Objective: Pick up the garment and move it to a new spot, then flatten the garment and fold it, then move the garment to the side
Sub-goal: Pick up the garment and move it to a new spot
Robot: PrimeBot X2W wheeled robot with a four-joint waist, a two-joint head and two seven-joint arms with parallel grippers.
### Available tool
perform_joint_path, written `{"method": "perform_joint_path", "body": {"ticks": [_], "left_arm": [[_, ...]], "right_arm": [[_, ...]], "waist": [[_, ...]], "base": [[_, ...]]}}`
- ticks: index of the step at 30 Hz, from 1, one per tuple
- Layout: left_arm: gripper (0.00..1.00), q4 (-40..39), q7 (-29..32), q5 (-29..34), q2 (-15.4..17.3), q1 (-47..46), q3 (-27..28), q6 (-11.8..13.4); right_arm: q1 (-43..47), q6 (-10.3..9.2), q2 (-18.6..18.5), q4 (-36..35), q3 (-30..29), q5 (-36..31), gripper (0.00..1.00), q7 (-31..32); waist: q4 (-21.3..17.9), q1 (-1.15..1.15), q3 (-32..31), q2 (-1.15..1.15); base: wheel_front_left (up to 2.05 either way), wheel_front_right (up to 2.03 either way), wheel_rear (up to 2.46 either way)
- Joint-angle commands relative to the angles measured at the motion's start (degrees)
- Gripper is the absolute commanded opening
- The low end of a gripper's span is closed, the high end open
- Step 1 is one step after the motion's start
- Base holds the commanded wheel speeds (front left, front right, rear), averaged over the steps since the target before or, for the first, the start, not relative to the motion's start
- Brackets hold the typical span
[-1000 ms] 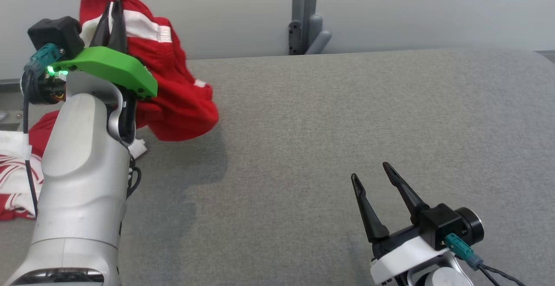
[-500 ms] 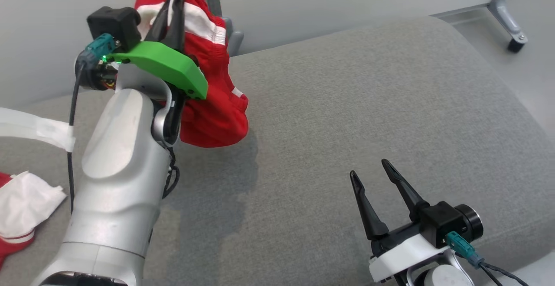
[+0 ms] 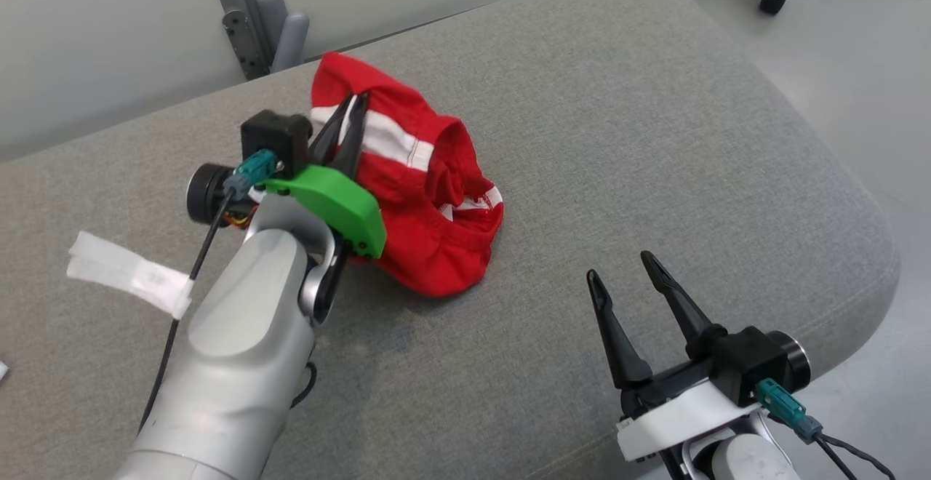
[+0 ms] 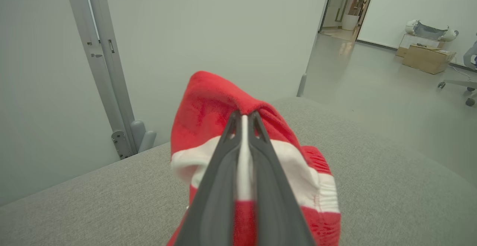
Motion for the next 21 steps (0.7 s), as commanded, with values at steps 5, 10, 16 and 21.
{"method": "perform_joint_path", "body": {"ticks": [5, 10, 16, 21], "left_arm": [[0.22, 5.8, -2.4, 1.3, 3.3, 4.1, 0.3, 0.8], [1.00, 7.8, -3.2, 1.4, 5.1, 6.6, 2.6, 1.6], [1.00, -0.2, -3.2, 2.0, 5.3, 13.5, 9.9, 2.9], [1.00, -7.0, -3.2, 4.2, 3.5, 21.4, 15.5, 3.3]], "right_arm": [[-0.5, -0.02, -0.1, -0.3, -0.1, 0.7, 1.00, -0.2], [-0.5, -0.02, -0.1, 0.3, -0.3, 0.4, 1.00, -0.2], [0.7, -0.02, -0.1, 1.2, -0.7, -0.5, 1.00, -0.2], [2.0, -0.02, -0.1, 1.8, -1.5, -1.0, 1.00, -0.2]], "waist": [[-0.7, 0.00, 1.7, -0.01], [1.0, 0.00, 1.3, -0.01], [4.8, 0.00, -1.4, -0.01], [9.3, 0.00, -4.4, -0.01]], "base": [[0.00, 0.00, 0.00], [0.00, 0.00, 0.00], [0.00, 0.00, 0.00], [0.00, 0.00, 0.00]]}}
